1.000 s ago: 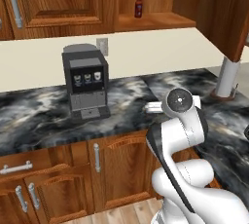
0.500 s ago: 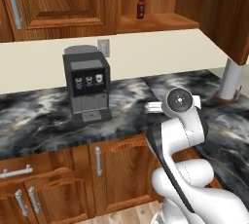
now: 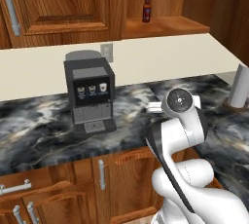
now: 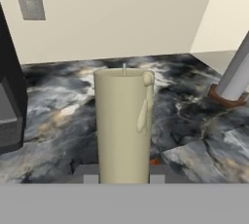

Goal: Pick the candle and candle from the dining table and place them in the open cabinet. Close the cabinet after placing the objects.

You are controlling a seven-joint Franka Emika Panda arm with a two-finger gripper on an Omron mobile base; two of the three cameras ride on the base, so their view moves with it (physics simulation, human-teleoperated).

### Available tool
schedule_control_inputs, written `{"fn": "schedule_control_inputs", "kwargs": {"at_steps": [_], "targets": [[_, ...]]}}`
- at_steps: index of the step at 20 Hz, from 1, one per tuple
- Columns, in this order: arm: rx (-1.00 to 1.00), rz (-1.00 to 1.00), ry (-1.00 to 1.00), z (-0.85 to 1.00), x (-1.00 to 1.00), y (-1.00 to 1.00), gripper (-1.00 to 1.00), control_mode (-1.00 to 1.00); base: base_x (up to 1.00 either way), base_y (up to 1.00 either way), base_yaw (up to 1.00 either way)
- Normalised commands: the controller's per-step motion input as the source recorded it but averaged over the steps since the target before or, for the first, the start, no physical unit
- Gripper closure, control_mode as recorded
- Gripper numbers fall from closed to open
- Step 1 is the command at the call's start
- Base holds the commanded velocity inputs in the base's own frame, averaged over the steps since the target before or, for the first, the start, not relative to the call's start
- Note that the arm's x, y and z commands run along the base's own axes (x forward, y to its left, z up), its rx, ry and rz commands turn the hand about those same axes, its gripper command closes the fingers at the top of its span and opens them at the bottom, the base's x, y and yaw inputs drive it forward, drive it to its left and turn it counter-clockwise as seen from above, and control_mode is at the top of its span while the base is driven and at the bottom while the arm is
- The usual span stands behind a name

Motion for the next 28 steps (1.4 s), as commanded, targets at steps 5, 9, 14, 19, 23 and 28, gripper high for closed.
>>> {"fn": "schedule_control_inputs", "kwargs": {"at_steps": [5, 9, 14, 19, 23, 28], "targets": [[0.0, 0.0, 0.0, 0.0, 0.0, 0.0, 1.0, 1.0, 0.07, 0.0, 0.0], [0.0, 0.0, 0.0, 0.0, 0.0, 0.0, 1.0, 1.0, 0.0, 0.0, 0.0], [0.0, 0.0, 0.0, 0.0, 0.0, 0.0, 1.0, 1.0, 0.0, 0.0, 0.0], [0.0, 0.0, -0.06, 0.11, 0.0, -0.02, 1.0, -1.0, 0.0, 0.0, 0.0], [0.0, 0.01, -0.2, 0.54, 0.0, -0.2, 1.0, -1.0, 0.0, 0.0, 0.0], [-0.02, 0.04, -0.21, 0.59, 0.0, -0.25, 1.0, -1.0, 0.0, 0.0, 0.0]]}}
